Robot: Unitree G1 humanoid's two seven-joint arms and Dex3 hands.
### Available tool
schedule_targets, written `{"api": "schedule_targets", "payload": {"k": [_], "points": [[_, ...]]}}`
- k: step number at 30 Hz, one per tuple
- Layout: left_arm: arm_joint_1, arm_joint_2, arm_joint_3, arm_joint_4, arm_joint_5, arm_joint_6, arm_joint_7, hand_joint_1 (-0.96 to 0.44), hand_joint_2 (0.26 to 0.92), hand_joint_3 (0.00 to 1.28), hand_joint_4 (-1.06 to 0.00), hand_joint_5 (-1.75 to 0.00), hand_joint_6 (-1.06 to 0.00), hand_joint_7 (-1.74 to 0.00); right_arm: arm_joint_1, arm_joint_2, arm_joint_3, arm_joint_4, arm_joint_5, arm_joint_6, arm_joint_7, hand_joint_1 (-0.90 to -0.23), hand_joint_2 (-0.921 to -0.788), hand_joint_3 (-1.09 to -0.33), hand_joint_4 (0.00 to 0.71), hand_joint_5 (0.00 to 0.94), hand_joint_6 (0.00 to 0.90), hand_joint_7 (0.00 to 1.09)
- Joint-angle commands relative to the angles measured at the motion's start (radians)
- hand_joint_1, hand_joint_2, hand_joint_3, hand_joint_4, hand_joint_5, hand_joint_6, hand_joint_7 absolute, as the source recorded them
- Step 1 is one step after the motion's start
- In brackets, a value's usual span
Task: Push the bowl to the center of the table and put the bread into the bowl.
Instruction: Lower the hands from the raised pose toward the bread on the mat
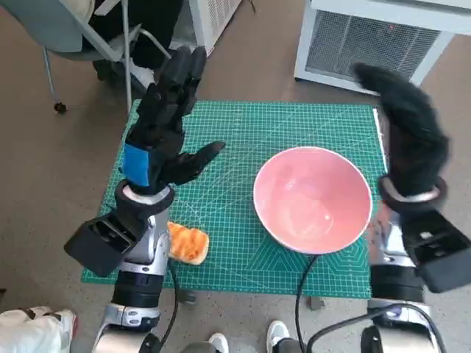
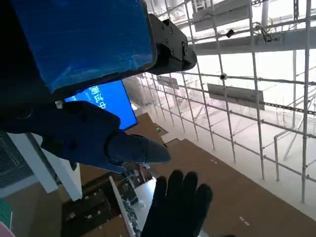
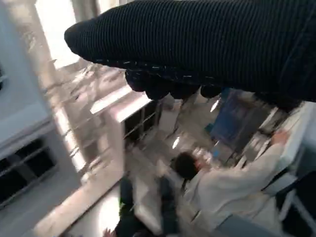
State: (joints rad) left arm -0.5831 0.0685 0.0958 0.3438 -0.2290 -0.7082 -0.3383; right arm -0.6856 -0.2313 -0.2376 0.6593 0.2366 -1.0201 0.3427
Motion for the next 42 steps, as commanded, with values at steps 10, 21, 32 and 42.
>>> {"api": "schedule_targets", "payload": {"k": [10,21,32,42], "points": [[0.003,0.001,0.015,0.039,-0.017,-0.028,-0.004,-0.35,0.921,0.19,-0.27,0.0,-0.34,0.0,0.114,-0.025,-0.111,0.259,-0.145,-0.061,-0.272,-0.49,-0.921,-0.908,0.217,0.014,-0.001,0.54],[0.002,0.002,0.023,0.052,-0.037,-0.02,-0.021,-0.35,0.921,0.19,-0.27,0.0,-0.35,-0.01,0.142,0.007,-0.111,0.443,-0.156,-0.039,-0.372,-0.479,-0.921,-0.983,0.205,0.008,-0.001,0.51],[-0.002,0.015,0.033,0.052,-0.048,-0.009,-0.038,-0.36,0.921,0.18,-0.28,0.0,-0.36,-0.01,0.116,0.066,-0.114,0.591,-0.12,0.074,-0.341,-0.489,-0.921,-0.983,0.177,0.003,-0.001,0.45],[0.006,0.033,0.04,0.027,-0.048,0.003,-0.04,-0.37,0.921,0.18,-0.27,0.0,-0.35,-0.01,0.052,0.116,-0.116,0.639,-0.11,0.199,-0.328,-0.507,-0.921,-0.945,0.166,0.012,0.023,0.44]]}}
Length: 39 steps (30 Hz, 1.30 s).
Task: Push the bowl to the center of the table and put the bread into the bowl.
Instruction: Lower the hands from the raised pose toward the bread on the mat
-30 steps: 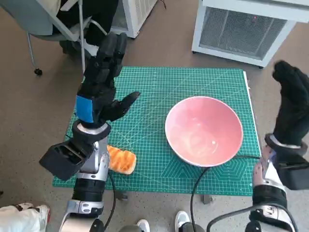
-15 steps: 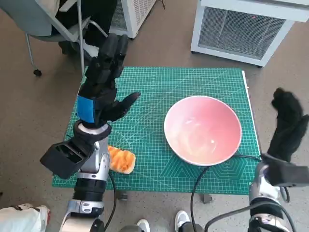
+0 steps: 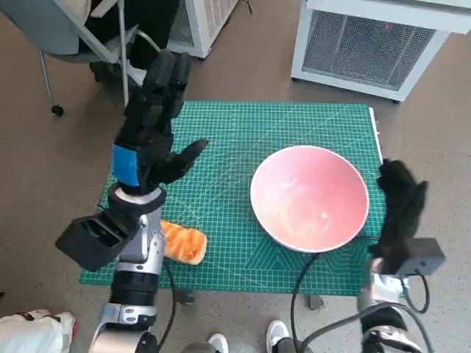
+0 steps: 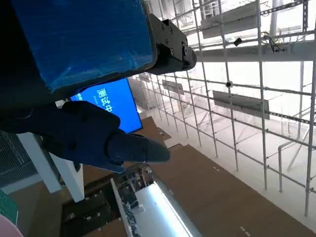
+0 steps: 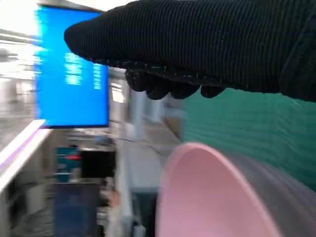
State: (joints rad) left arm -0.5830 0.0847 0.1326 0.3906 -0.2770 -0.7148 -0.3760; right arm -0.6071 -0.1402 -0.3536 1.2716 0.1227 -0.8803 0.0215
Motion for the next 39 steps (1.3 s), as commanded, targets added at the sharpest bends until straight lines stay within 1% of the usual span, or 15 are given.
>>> {"api": "schedule_targets", "payload": {"k": [1,4,5,8,13,19,24,26,28,32,36,39], "points": [[0.008,0.019,0.004,-0.025,-0.001,0.012,-0.003,-0.37,0.921,0.18,-0.27,0.0,-0.35,-0.01,-0.035,0.03,-0.002,0.03,0.006,0.071,-0.002,-0.51,-0.921,-0.941,0.171,0.015,0.03,0.44],[0.014,0.024,0.006,-0.035,0.0,0.016,-0.002,-0.37,0.921,0.18,-0.27,0.0,-0.36,-0.01,-0.057,0.042,-0.007,0.037,0.01,0.096,0.008,-0.515,-0.921,-0.935,0.182,0.018,0.043,0.45],[0.017,0.027,0.007,-0.039,0.0,0.018,-0.001,-0.37,0.921,0.18,-0.27,0.0,-0.36,-0.01,-0.067,0.046,-0.006,0.039,0.008,0.105,0.004,-0.517,-0.921,-0.932,0.184,0.018,0.045,0.46],[0.023,0.034,0.009,-0.048,-0.001,0.022,-0.001,-0.37,0.921,0.18,-0.27,0.0,-0.36,-0.01,-0.092,0.055,-0.007,0.045,0.006,0.129,0.001,-0.541,-0.921,-0.924,0.195,0.021,0.055,0.46],[0.042,0.043,0.01,-0.074,0.003,0.03,0.006,-0.37,0.921,0.18,-0.27,0.0,-0.36,-0.01,-0.137,0.073,-0.026,0.049,0.027,0.162,0.029,-0.556,-0.921,-0.916,0.197,0.018,0.062,0.47],[0.063,0.054,0.013,-0.102,0.012,0.036,0.017,-0.37,0.921,0.18,-0.27,0.0,-0.36,-0.01,-0.184,0.094,-0.052,0.051,0.05,0.187,0.061,-0.554,-0.921,-0.909,0.184,0.008,0.07,0.48],[0.077,0.064,0.016,-0.123,0.017,0.044,0.026,-0.37,0.921,0.18,-0.27,0.0,-0.35,0.0,-0.222,0.108,-0.061,0.053,0.055,0.2,0.071,-0.559,-0.921,-0.905,0.188,0.008,0.076,0.5],[0.082,0.066,0.017,-0.129,0.02,0.046,0.031,-0.38,0.921,0.18,-0.27,0.0,-0.35,0.0,-0.237,0.113,-0.061,0.054,0.05,0.207,0.065,-0.566,-0.921,-0.901,0.193,0.01,0.075,0.5],[0.086,0.068,0.017,-0.133,0.023,0.047,0.036,-0.38,0.921,0.18,-0.27,0.0,-0.35,0.0,-0.25,0.118,-0.056,0.056,0.039,0.214,0.051,-0.578,-0.921,-0.9,0.201,0.013,0.072,0.51],[0.095,0.072,0.018,-0.145,0.034,0.048,0.049,-0.38,0.921,0.18,-0.27,0.0,-0.35,0.0,-0.275,0.123,-0.035,0.059,0.008,0.227,0.016,-0.589,-0.921,-0.915,0.206,0.012,0.059,0.51],[0.101,0.073,0.02,-0.152,0.045,0.049,0.06,-0.38,0.921,0.18,-0.27,0.0,-0.35,0.0,-0.301,0.123,-0.017,0.065,-0.012,0.262,-0.014,-0.587,-0.921,-0.927,0.204,0.008,0.051,0.51],[0.11,0.075,0.021,-0.162,0.051,0.053,0.068,-0.38,0.921,0.18,-0.27,0.0,-0.35,0.0,-0.319,0.124,-0.012,0.068,-0.022,0.291,-0.02,-0.587,-0.921,-0.931,0.204,0.008,0.053,0.5]]}}
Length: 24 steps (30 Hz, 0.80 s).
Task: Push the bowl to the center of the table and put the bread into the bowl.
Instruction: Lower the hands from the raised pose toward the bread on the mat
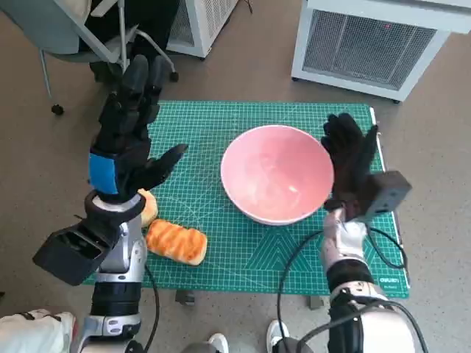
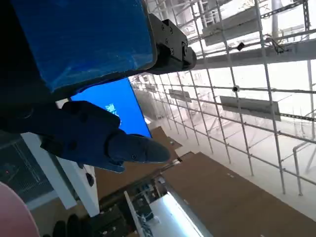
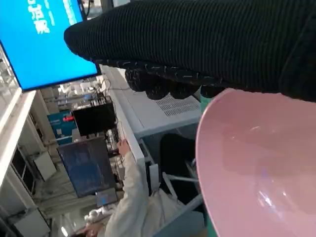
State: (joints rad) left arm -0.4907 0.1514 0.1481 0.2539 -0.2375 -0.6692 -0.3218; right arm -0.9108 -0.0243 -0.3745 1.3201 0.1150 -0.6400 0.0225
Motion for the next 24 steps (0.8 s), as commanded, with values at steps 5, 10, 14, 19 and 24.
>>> {"api": "schedule_targets", "payload": {"k": [5,10,14,19,24], "points": [[0.033,0.013,0.007,-0.044,0.017,0.014,0.023,-0.38,0.921,0.18,-0.27,0.0,-0.35,0.0,-0.036,0.012,0.003,0.02,-0.003,0.083,-0.003,-0.576,-0.921,-0.917,0.207,0.007,0.064,0.5],[0.062,0.03,0.014,-0.066,0.016,0.02,0.021,-0.37,0.921,0.19,-0.27,0.0,-0.35,0.0,-0.049,-0.003,0.009,0.018,-0.008,0.101,0.014,-0.562,-0.921,-0.898,0.205,0.003,0.065,0.49],[0.1,0.052,0.017,-0.098,0.02,0.019,0.013,-0.36,0.921,0.19,-0.28,-0.01,-0.35,0.0,-0.052,-0.03,0.027,0.011,-0.027,0.085,0.007,-0.558,-0.921,-0.902,0.208,0.004,0.064,0.49],[0.17,0.146,0.024,-0.129,0.064,0.002,-0.04,-0.36,0.921,0.2,-0.28,0.0,-0.32,0.0,-0.052,-0.052,0.044,-0.017,-0.034,-0.014,0.01,-0.565,-0.921,-0.917,0.216,0.004,0.036,0.52],[0.245,0.276,0.034,-0.19,0.127,0.027,-0.107,-0.42,0.921,0.22,-0.27,0.0,-0.31,0.0,-0.054,-0.056,0.044,-0.067,-0.016,-0.166,0.048,-0.56,-0.921,-0.927,0.218,0.003,0.005,0.58]]}}
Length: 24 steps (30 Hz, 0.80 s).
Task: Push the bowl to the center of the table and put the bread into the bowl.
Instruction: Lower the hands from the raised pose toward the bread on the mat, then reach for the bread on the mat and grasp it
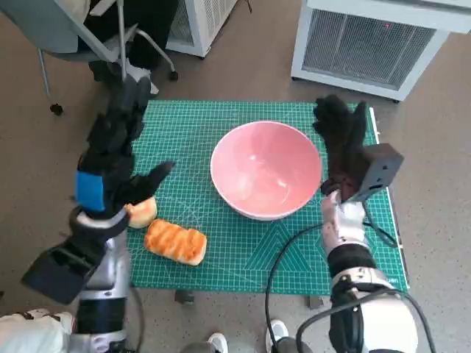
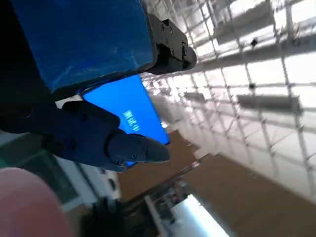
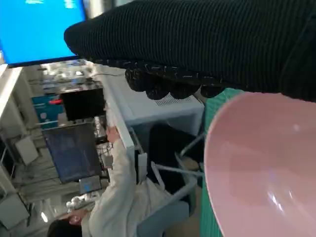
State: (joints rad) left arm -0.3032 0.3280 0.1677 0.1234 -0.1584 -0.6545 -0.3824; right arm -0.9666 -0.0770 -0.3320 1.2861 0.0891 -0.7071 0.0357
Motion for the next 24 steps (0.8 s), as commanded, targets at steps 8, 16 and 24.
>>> {"api": "schedule_targets", "payload": {"k": [8,16,24], "points": [[0.158,0.272,0.007,-0.178,0.159,0.095,-0.124,-0.48,0.921,0.25,-0.29,-0.01,-0.33,-0.02,0.001,0.002,0.007,-0.187,0.125,-0.321,0.264,-0.57,-0.921,-0.897,0.224,0.008,-0.001,0.62],[0.26,0.379,-0.03,-0.357,0.342,0.314,-0.182,-0.54,0.921,0.2,-0.29,-0.01,-0.38,-0.04,0.051,-0.029,0.079,-0.387,0.197,-0.4,0.42,-0.568,-0.921,-0.872,0.255,0.027,-0.001,0.67],[0.286,0.403,-0.116,-0.418,0.502,0.46,-0.213,-0.58,0.919,0.07,-0.32,-0.01,-0.4,-0.05,0.103,-0.043,0.14,-0.531,0.251,-0.39,0.502,-0.58,-0.921,-0.856,0.253,0.034,-0.001,0.71]]}}
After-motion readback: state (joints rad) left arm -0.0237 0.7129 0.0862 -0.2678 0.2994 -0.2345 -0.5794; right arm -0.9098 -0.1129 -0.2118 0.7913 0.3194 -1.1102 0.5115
